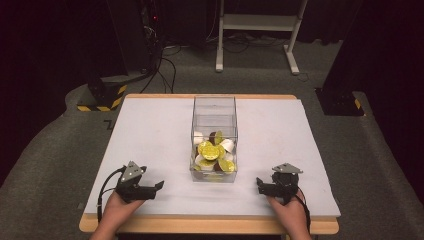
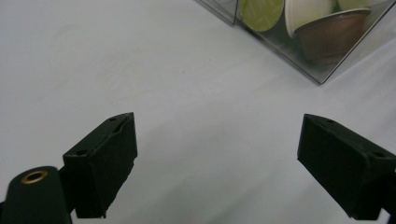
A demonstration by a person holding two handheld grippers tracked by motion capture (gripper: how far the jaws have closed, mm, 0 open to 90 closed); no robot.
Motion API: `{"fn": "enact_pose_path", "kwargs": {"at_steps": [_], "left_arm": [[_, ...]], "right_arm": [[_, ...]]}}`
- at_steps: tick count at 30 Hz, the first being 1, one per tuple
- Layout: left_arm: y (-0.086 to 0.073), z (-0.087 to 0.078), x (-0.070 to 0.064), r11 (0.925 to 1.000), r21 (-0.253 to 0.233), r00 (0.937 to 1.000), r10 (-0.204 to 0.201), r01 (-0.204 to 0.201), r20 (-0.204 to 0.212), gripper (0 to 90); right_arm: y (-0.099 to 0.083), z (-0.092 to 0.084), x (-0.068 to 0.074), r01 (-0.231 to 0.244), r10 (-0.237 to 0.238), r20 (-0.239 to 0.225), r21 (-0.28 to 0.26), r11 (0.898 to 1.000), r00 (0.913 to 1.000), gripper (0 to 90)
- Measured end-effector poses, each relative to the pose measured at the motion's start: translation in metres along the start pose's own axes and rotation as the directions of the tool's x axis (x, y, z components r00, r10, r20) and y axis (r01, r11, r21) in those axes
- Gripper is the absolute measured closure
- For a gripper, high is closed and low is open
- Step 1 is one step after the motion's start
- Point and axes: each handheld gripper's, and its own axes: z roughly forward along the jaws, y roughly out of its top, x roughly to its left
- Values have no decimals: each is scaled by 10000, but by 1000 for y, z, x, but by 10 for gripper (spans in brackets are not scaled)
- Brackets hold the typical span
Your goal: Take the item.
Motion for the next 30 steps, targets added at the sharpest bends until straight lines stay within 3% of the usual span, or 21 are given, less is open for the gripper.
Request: {"fn": "enact_pose_path", "kwargs": {"at_steps": [3, 7, 9, 12, 18, 20, 30], "left_arm": [[3, 2, -3, 10000, -63, 10000, 49, -49, -1, 117], [8, 3, -6, 9994, -241, 9995, -233, 237, 196, 102], [10, 3, -6, 9996, -262, 9997, -96, 101, 208, 99], [13, 4, -8, 9989, -362, 9990, -298, 310, 338, 81], [15, 5, -10, 9987, -468, 9988, -174, 195, 449, 79], [17, 5, -11, 9990, -438, 9988, 127, -106, 468, 84], [22, 9, -23, 9974, -721, 9967, 153, -96, 793, 125]], "right_arm": [[0, 0, 0, 2, -2, 1, 0, 10000, 10000, 83], [0, 0, 0, -3, 3, 2, 3, 10000, 10000, 83], [0, 0, 0, 0, 0, 1, 5, 10000, 10000, 83], [0, 0, 0, -6, 6, 12, 9, 10000, 10000, 82], [0, 0, 0, 12, -12, 22, 5, 10000, 10000, 82], [0, 0, 0, 12, -12, 22, 6, 10000, 10000, 82], [0, 0, 0, 2, -2, 30, 1, 10000, 10000, 83]]}}
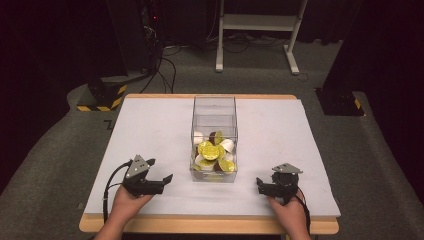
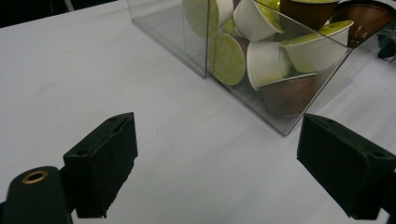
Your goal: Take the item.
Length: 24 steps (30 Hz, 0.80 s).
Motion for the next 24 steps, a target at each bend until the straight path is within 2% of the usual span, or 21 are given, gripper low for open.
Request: {"fn": "enact_pose_path", "kwargs": {"at_steps": [4, 7, 8, 13, 15, 24], "left_arm": [[2, 2, -5, 9999, -87, 9999, -130, 131, 110, 132], [4, 2, -6, 10000, -9, 9997, 20, -20, 232, 141], [4, 4, -9, 9998, -98, 9995, -156, 158, 279, 142], [7, 6, -14, 9999, -72, 9992, -85, 88, 392, 144], [8, 8, -17, 9997, -153, 9989, -200, 206, 414, 146], [18, 12, -28, 10000, -93, 9982, 28, -23, 596, 152]], "right_arm": [[0, 0, 0, 2, -2, -2, 0, 10000, 10000, 82], [0, 0, 0, 11, -11, 2, -2, 10000, 10000, 82], [0, 0, 0, 10, -10, 2, -2, 10000, 10000, 82], [0, 0, 0, 17, -17, 12, 1, 10000, 10000, 82], [0, 0, 0, 11, -11, 6, 0, 10000, 10000, 82], [0, 0, 0, 20, -20, 15, -2, 10000, 10000, 82]]}}
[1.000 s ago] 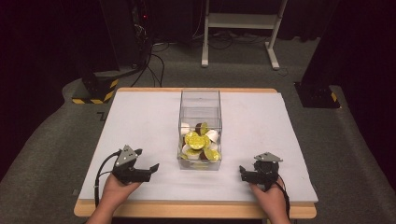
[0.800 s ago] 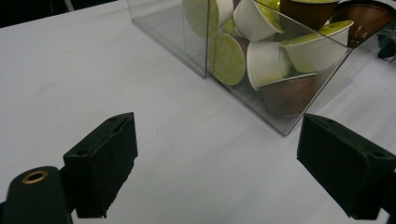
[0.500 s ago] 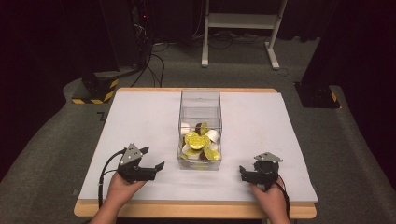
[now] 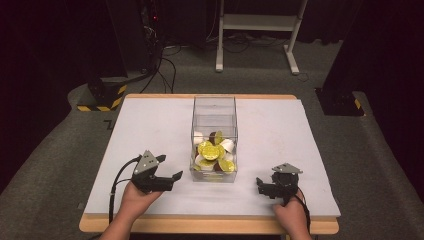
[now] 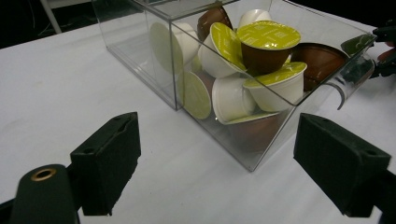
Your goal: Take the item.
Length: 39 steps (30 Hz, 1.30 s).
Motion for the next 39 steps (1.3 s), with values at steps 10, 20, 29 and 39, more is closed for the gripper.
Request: {"fn": "enact_pose_path", "kwargs": {"at_steps": [10, 20, 29, 39], "left_arm": [[4, 9, -9, 10000, 59, 9997, 23, -24, 229, 152], [13, 15, -20, 9999, 8, 9973, -172, 171, 717, 154], [18, 25, -27, 9999, 168, 9954, -4, -12, 961, 154], [22, 36, -30, 9996, 292, 9932, -6, -28, 1163, 151]], "right_arm": [[0, 0, 0, -7, 7, -6, 3, 10000, 10000, 83], [0, 0, 0, -5, 5, -8, 1, 10000, 10000, 82], [0, 0, 0, -9, 9, -11, 1, 10000, 10000, 82], [0, 0, 0, -10, 10, -7, 4, 10000, 10000, 82]]}}
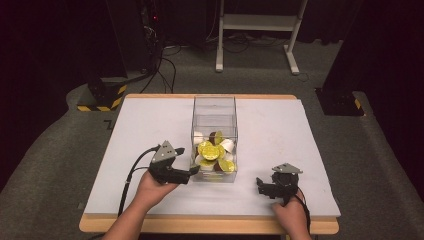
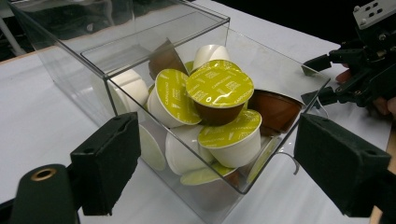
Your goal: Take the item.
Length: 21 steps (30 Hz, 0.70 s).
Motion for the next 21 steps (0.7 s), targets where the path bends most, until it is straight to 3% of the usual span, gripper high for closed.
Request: {"fn": "enact_pose_path", "kwargs": {"at_steps": [21], "left_arm": [[11, 27, -7, 9999, 40, 9992, -152, 151, 371, 153]], "right_arm": [[0, 0, 0, 1, -1, -4, -3, 10000, 10000, 83]]}}
